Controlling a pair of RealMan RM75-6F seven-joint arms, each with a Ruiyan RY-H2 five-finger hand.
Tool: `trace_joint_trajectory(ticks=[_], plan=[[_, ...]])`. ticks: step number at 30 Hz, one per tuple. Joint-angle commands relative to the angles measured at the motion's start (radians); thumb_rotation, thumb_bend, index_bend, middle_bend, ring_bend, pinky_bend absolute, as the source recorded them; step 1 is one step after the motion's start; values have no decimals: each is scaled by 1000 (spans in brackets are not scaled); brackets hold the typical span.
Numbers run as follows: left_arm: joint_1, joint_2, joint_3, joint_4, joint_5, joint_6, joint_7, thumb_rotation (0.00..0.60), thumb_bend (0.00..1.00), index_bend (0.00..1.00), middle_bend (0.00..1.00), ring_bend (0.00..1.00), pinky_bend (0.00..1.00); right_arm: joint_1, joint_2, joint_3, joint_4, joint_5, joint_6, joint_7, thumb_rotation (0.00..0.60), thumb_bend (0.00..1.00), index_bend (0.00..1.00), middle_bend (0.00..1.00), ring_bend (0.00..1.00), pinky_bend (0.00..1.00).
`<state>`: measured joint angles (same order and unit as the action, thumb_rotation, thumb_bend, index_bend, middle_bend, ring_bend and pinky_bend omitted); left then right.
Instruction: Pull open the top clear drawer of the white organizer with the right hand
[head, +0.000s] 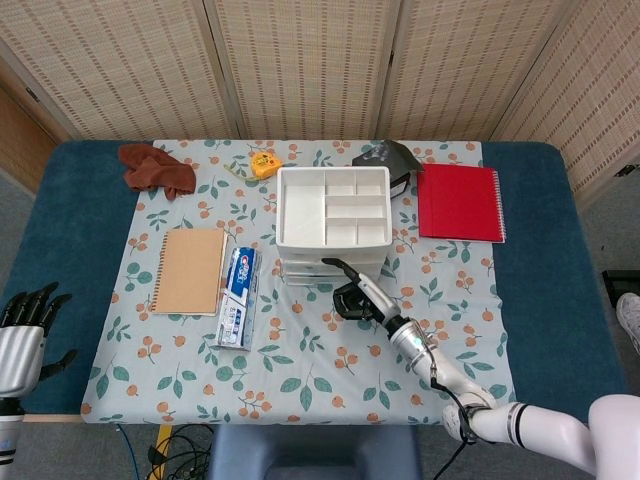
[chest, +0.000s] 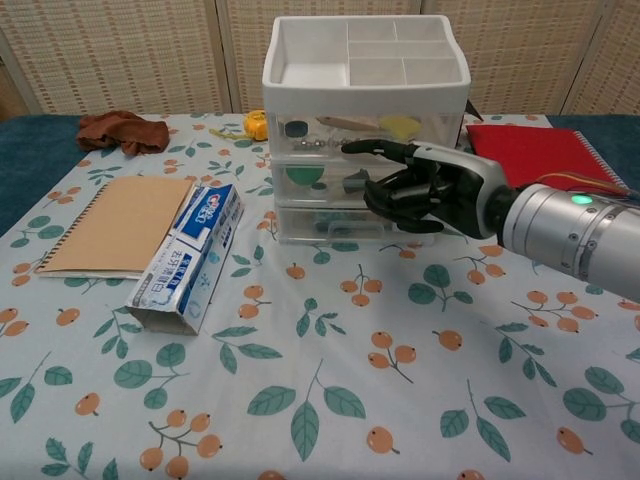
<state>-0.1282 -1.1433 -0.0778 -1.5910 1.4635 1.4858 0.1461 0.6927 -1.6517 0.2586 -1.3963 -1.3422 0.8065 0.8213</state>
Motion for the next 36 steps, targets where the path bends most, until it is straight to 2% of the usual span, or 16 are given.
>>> trace_joint_trajectory(ticks=[1, 11, 25, 36], plan=[[0, 0, 0, 1, -1, 0, -1, 600, 151, 198, 122, 134, 107, 7, -6, 2, 8, 0, -1, 0, 600, 633, 73, 790, 884, 987], [-2, 1, -2, 6, -5, -4, -2, 600, 151, 197, 123, 134, 107, 33, -21, 10, 32, 8, -15, 0, 600, 640, 93, 790, 884, 987], [-2, 3, -2, 7, -9, -6, -2, 600, 151, 197, 123, 134, 107, 39, -33, 0, 42, 10, -11, 3, 600, 658, 261, 790, 883, 987], [-3, -1, 1, 11, -7, -7, -2, 600, 151, 197, 123, 134, 107, 17, -19, -22, 12, -6, 20, 10, 600, 659, 270, 790, 883, 987]])
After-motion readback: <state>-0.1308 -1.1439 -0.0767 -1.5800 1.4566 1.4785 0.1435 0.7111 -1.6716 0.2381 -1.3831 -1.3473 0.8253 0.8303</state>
